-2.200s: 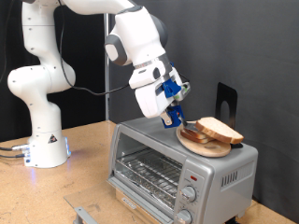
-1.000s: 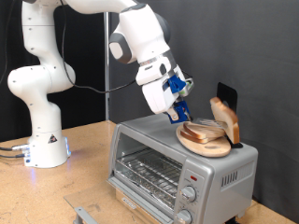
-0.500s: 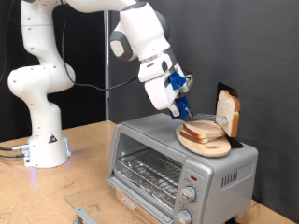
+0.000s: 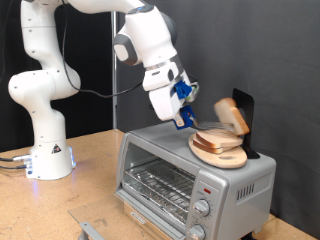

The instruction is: Make a piece of toast with the oven

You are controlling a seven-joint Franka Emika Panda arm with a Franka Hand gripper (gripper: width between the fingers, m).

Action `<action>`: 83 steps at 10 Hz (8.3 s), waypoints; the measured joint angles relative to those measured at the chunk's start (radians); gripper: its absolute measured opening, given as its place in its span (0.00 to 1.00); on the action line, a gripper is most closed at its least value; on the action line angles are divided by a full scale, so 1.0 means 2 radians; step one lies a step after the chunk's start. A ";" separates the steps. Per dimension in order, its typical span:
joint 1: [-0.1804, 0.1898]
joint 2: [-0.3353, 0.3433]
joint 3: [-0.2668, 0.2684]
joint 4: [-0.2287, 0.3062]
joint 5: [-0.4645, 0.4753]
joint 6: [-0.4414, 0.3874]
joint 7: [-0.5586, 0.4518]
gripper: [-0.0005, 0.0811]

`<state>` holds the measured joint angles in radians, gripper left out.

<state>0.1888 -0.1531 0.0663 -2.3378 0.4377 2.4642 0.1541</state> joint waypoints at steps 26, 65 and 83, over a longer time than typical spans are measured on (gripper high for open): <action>0.003 -0.135 0.000 -0.154 0.014 -0.033 -0.021 0.48; 0.003 -0.134 0.047 -0.145 0.029 0.020 0.033 0.48; -0.032 -0.126 0.020 -0.097 0.000 -0.055 0.039 0.48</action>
<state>0.1243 -0.4043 0.1073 -2.5314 0.4371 2.3536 0.2328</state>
